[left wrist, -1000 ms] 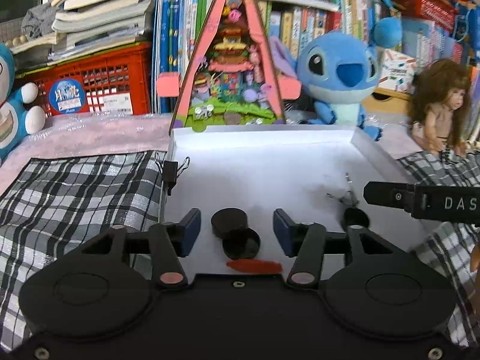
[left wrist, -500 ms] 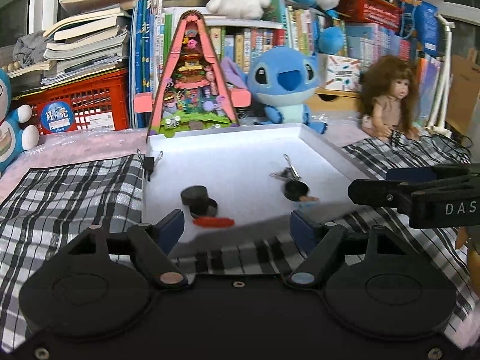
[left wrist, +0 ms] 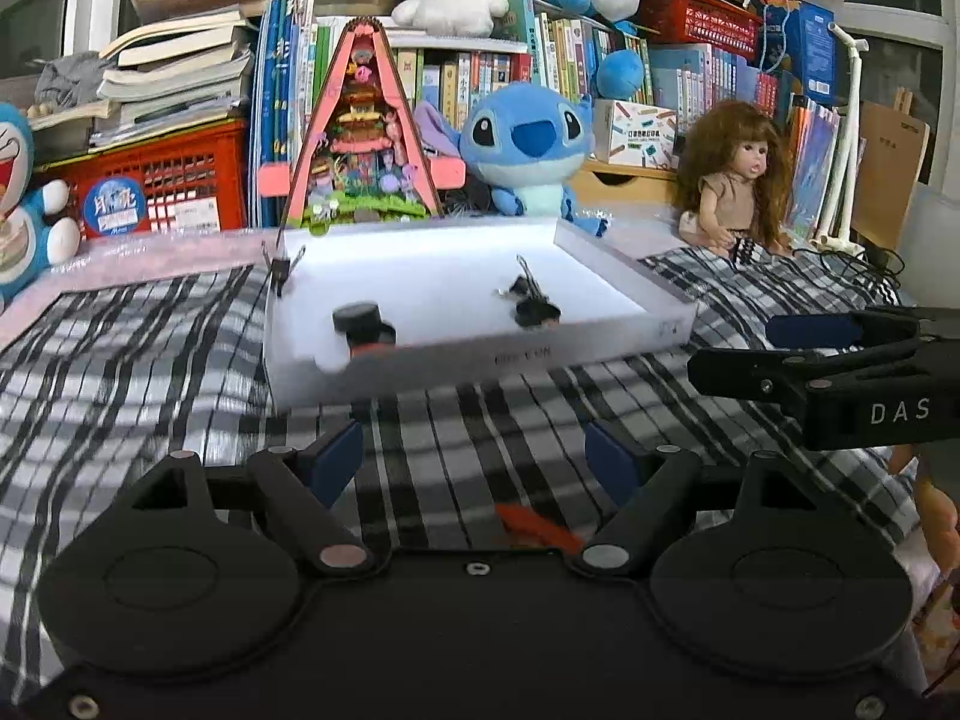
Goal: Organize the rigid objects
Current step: 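Withdraw both tools from the tray toward the remaining objects, then grasp the blue clip with the left tool while the right tool grasps the brown nut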
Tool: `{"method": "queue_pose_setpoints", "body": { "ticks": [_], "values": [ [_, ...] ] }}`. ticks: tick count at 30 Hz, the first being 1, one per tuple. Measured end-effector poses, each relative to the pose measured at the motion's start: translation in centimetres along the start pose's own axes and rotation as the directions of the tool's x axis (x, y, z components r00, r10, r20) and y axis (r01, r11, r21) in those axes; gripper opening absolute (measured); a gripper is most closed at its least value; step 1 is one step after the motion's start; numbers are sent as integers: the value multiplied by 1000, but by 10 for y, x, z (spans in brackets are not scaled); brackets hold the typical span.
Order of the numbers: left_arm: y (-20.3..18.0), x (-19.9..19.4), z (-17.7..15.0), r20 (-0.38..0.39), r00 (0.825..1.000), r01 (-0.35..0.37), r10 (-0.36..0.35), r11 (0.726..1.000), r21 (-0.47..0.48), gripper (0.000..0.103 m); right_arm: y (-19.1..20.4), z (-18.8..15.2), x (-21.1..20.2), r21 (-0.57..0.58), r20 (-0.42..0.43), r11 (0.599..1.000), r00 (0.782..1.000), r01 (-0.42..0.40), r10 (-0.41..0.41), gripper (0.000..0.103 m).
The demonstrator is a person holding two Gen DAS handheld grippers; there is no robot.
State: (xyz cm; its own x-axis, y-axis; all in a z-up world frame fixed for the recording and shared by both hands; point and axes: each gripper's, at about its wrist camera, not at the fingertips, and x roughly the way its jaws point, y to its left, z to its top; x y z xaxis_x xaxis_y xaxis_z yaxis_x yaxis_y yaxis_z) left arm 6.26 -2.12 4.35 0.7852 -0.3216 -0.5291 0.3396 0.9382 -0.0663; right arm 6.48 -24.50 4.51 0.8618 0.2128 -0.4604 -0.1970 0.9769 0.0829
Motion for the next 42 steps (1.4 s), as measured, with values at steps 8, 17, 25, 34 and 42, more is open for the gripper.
{"method": "queue_pose_setpoints", "body": {
  "ticks": [8,17,25,34,42],
  "values": [
    [-3,-12,-26,-2,1000,-4,4,1000,-2,80,14,-24,-15,-102,31,994,999,45,-42,99],
    [-12,-21,-43,8,1000,-2,2,1000,10,81,20,-47,-28,-124,48,990,997,66,-61,101],
    [-19,-25,-53,18,1000,-10,9,999,36,81,13,-61,-32,-96,30,993,997,71,-69,101],
    [-25,-26,-60,16,1000,-11,10,999,51,80,15,-73,-33,-97,17,992,997,80,-79,102],
    [-28,-25,-64,13,1000,-1,0,999,52,76,16,-78,-35,-121,20,988,996,90,-89,102]
  ]
}}
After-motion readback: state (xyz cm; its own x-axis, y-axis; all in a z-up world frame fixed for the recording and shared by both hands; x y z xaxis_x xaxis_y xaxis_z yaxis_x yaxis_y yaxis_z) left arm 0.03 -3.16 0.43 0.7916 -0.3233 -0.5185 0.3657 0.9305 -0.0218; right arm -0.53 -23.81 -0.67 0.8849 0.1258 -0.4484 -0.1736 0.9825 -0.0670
